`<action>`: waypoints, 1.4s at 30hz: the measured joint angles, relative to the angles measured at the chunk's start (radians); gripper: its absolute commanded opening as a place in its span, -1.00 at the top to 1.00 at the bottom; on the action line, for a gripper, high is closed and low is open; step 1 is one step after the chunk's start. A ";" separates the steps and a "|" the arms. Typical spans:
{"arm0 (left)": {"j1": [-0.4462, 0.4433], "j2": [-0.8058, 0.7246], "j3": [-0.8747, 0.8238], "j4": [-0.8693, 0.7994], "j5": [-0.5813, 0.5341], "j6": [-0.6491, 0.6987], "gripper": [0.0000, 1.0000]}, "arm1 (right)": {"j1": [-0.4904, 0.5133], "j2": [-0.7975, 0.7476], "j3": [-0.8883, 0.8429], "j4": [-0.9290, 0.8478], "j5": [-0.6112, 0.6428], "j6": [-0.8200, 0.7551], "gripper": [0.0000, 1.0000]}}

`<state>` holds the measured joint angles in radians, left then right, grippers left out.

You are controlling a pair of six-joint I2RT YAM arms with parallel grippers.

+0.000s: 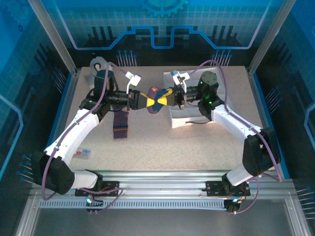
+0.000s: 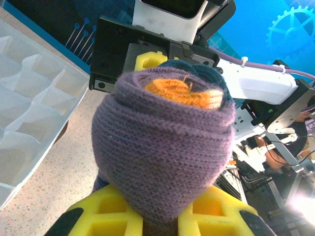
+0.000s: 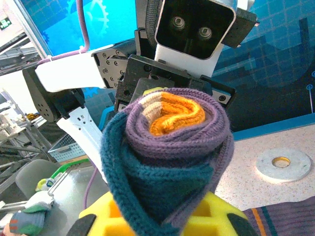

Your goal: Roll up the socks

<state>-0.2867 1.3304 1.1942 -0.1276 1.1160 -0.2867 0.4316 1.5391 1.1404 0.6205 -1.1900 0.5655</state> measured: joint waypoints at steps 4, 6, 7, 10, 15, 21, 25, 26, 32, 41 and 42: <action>0.000 0.000 -0.001 0.002 0.000 0.008 0.43 | -0.001 -0.002 -0.002 0.000 0.002 -0.001 1.00; -0.003 0.000 -0.003 0.003 -0.003 0.024 0.26 | -0.001 -0.006 -0.007 -0.001 0.008 -0.006 1.00; -0.005 0.000 -0.006 0.004 -0.006 0.030 0.20 | -0.001 -0.010 -0.013 -0.004 0.012 -0.012 1.00; -0.014 0.000 -0.012 0.006 -0.020 0.046 0.07 | -0.006 -0.043 -0.024 -0.076 0.041 -0.069 1.00; -0.028 0.000 -0.013 0.005 -0.069 0.082 0.03 | -0.026 -0.150 -0.026 -0.380 0.178 -0.314 1.00; -0.032 0.026 -0.013 0.006 -0.132 0.111 0.02 | -0.110 -0.212 -0.027 -0.634 0.401 -0.561 1.00; -0.035 0.085 -0.013 0.006 -0.197 0.112 0.03 | -0.144 -0.204 -0.048 -0.687 0.567 -0.656 1.00; -0.038 0.108 -0.013 0.006 -0.222 0.110 0.03 | -0.144 -0.195 -0.051 -0.692 0.608 -0.677 1.00; -0.093 0.292 0.014 -0.006 -0.370 0.109 0.08 | -0.149 -0.074 -0.053 -0.687 0.801 -0.759 1.00; -0.157 0.528 0.124 -0.014 -0.517 0.082 0.10 | -0.164 0.114 -0.020 -0.644 0.869 -0.776 1.00; -0.159 0.547 0.137 -0.014 -0.522 0.078 0.10 | -0.164 0.125 -0.014 -0.634 0.872 -0.773 1.00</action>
<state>-0.4454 1.8774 1.3312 -0.1417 0.5941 -0.2085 0.2672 1.6638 1.1259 -0.0135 -0.3183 -0.2073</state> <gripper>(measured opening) 0.451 0.049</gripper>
